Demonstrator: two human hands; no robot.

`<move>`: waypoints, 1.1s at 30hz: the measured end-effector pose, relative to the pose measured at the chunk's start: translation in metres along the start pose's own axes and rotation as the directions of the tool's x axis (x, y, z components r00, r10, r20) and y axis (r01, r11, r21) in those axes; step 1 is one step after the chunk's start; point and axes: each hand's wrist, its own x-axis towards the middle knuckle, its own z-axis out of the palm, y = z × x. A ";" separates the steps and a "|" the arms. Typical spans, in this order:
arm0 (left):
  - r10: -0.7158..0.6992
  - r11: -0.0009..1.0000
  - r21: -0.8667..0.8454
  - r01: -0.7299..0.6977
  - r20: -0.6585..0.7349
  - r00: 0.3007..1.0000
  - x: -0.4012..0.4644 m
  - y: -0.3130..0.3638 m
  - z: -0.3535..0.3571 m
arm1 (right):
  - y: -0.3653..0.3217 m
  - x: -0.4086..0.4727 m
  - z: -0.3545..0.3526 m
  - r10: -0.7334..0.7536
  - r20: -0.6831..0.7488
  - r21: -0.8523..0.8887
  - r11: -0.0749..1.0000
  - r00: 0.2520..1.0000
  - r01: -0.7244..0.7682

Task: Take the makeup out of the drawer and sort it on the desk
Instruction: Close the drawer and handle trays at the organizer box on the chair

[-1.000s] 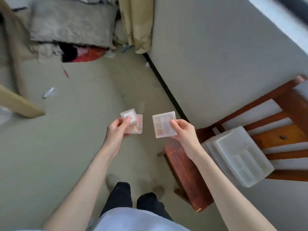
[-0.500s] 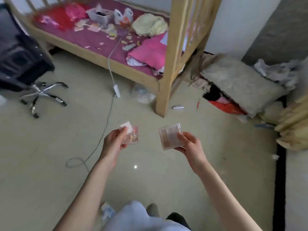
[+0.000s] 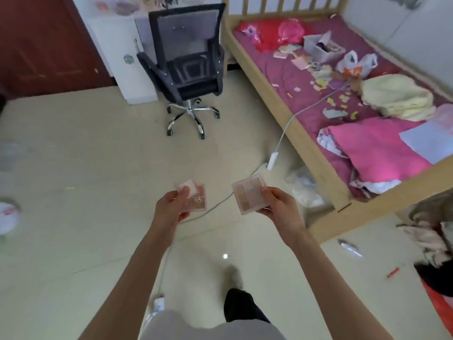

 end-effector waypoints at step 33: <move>-0.020 0.982 -0.181 -0.051 -0.366 0.930 0.526 0.291 -0.145 | -0.198 0.538 0.440 0.166 0.423 -0.150 0.982 0.891 -0.112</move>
